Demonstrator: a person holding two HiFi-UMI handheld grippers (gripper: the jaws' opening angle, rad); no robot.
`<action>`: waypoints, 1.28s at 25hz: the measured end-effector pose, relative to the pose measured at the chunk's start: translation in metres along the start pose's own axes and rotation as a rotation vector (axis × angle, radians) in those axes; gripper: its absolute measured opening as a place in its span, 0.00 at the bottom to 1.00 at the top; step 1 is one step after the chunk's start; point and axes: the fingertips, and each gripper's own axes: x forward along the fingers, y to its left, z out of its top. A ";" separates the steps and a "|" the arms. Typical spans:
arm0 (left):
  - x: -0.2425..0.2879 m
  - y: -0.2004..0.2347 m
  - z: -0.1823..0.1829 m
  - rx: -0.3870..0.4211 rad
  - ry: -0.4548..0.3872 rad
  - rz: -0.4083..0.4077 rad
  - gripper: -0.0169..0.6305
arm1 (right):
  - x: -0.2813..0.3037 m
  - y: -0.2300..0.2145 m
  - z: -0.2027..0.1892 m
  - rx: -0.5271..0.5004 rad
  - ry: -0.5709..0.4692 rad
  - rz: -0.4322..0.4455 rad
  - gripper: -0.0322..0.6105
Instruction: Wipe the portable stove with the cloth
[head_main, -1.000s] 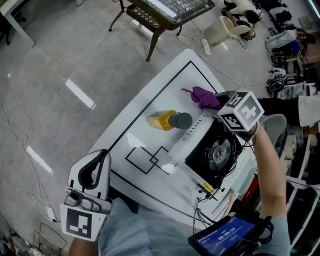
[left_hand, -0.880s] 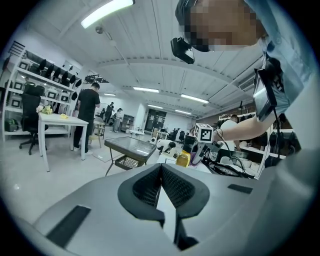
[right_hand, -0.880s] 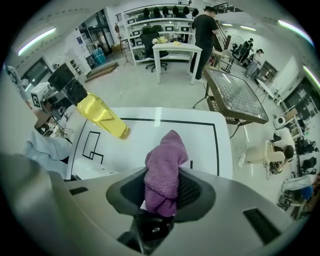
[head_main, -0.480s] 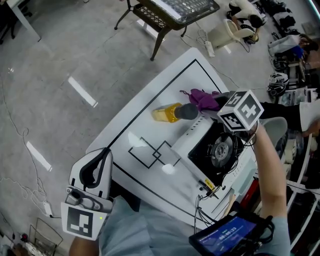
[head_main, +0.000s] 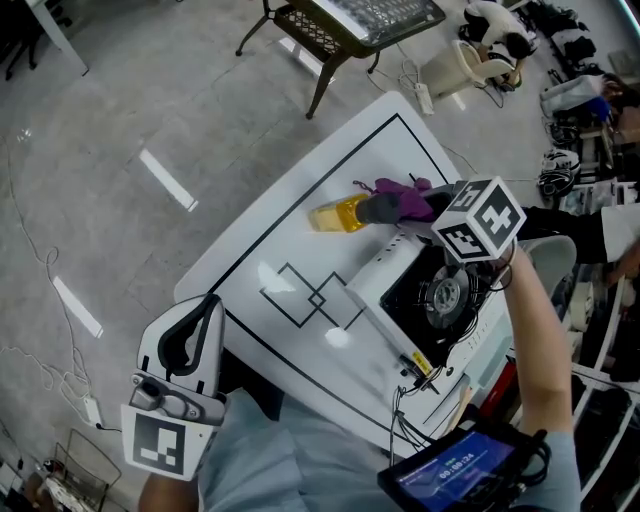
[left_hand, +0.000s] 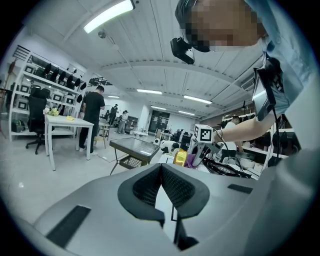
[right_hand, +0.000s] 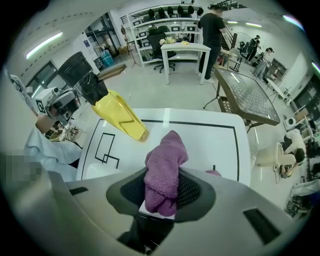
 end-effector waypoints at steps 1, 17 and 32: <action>-0.001 -0.001 0.000 -0.001 -0.002 0.001 0.05 | 0.000 0.002 0.000 -0.001 -0.001 0.004 0.29; -0.026 -0.013 -0.006 -0.006 -0.016 0.009 0.05 | -0.002 0.046 0.002 -0.013 -0.015 0.058 0.29; -0.066 -0.022 -0.002 0.012 -0.063 0.023 0.05 | -0.001 0.096 0.008 -0.030 -0.051 0.080 0.29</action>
